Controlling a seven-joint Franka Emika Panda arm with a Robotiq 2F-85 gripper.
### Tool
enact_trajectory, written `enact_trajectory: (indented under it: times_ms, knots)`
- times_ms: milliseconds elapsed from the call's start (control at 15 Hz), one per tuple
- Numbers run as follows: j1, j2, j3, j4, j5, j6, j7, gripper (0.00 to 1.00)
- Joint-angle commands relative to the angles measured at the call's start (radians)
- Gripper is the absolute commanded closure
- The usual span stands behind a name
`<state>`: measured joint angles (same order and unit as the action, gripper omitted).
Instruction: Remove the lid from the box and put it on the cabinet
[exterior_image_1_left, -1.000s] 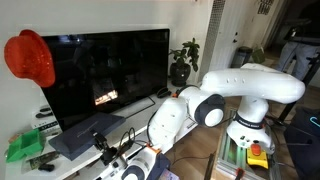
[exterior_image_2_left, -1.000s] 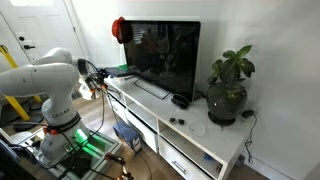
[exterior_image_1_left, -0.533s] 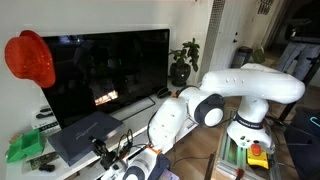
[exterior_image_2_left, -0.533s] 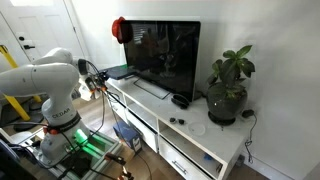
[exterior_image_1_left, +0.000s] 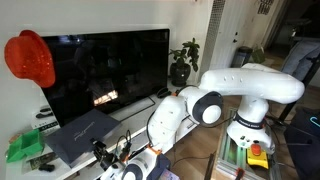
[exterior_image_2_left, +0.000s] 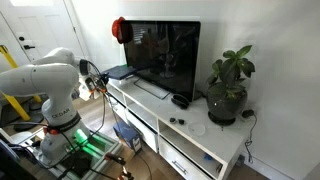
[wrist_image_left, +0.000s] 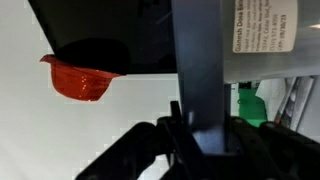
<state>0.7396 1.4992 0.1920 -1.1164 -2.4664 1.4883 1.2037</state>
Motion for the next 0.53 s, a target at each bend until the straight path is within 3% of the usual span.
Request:
enact_trajectory:
  times_ms: [0, 267, 467]
  knots:
    - [-0.029, 0.0, 0.043, 0.032, 0.055, 0.088, 0.037, 0.33]
    - [-0.043, -0.002, 0.061, 0.054, 0.103, 0.186, 0.056, 0.04]
    - [-0.046, -0.004, 0.067, 0.073, 0.137, 0.25, 0.076, 0.0]
